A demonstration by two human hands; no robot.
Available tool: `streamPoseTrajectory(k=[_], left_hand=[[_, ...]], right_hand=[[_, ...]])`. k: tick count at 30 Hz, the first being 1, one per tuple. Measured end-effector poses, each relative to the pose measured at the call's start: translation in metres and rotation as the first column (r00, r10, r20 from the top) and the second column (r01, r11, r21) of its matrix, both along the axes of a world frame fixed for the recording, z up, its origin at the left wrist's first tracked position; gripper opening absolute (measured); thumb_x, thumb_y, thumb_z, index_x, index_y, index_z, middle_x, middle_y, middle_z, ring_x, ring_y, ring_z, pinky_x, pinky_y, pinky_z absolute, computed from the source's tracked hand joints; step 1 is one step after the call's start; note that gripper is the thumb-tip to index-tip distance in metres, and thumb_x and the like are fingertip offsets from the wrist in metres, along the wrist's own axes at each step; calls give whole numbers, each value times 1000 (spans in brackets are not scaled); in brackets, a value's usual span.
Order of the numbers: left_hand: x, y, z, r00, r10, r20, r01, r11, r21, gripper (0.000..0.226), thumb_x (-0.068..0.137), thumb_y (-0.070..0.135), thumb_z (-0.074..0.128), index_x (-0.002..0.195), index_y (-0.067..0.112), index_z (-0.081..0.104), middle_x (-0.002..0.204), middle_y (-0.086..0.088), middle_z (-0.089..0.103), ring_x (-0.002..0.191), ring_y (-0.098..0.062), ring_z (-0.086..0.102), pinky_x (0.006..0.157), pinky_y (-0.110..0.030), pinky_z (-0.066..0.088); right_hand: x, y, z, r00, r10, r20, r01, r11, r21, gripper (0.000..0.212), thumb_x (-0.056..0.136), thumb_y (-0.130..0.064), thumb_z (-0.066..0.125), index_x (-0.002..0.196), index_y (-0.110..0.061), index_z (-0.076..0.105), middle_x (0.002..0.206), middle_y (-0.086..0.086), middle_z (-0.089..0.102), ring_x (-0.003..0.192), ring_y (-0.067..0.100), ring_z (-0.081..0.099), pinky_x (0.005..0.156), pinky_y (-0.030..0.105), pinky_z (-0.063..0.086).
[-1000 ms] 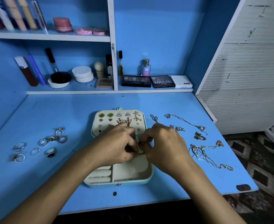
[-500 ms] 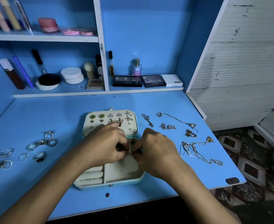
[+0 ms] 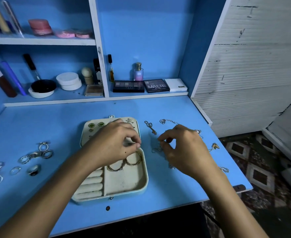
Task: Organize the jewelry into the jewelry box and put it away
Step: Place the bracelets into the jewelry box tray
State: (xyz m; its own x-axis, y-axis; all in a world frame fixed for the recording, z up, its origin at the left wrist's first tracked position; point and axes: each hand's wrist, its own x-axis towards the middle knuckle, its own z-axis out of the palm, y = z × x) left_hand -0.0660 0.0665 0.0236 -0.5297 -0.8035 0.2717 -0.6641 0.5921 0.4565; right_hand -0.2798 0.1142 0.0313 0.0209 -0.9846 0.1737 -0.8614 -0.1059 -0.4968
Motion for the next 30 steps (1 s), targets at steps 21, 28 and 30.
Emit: streamPoseTrajectory(k=[21, 28, 30], left_hand=[[-97, -23, -12, 926, -265, 269, 213, 955, 206, 20, 88, 28, 73, 107, 27, 76, 89, 12, 68, 93, -11, 62, 87, -32, 50], [-100, -22, -9, 915, -287, 282, 236, 951, 203, 11, 88, 22, 71, 96, 27, 78, 81, 15, 58, 85, -9, 63, 82, -34, 51], [-100, -22, -10, 918, -285, 274, 235, 951, 202, 9, 88, 22, 71, 93, 27, 77, 79, 16, 56, 83, -10, 63, 79, -35, 51]], right_hand=[[-65, 3, -7, 918, -298, -262, 357, 908, 219, 14, 87, -24, 63, 94, -29, 75, 92, 0, 68, 87, 27, 61, 66, 30, 45], [-62, 5, -8, 905, -304, -300, 379, 894, 238, 16, 90, -24, 60, 98, -30, 73, 82, -3, 50, 80, 24, 47, 67, 29, 39], [-61, 4, -9, 905, -297, -305, 374, 897, 237, 16, 91, -25, 58, 98, -28, 72, 84, -3, 53, 81, 24, 49, 67, 29, 40]])
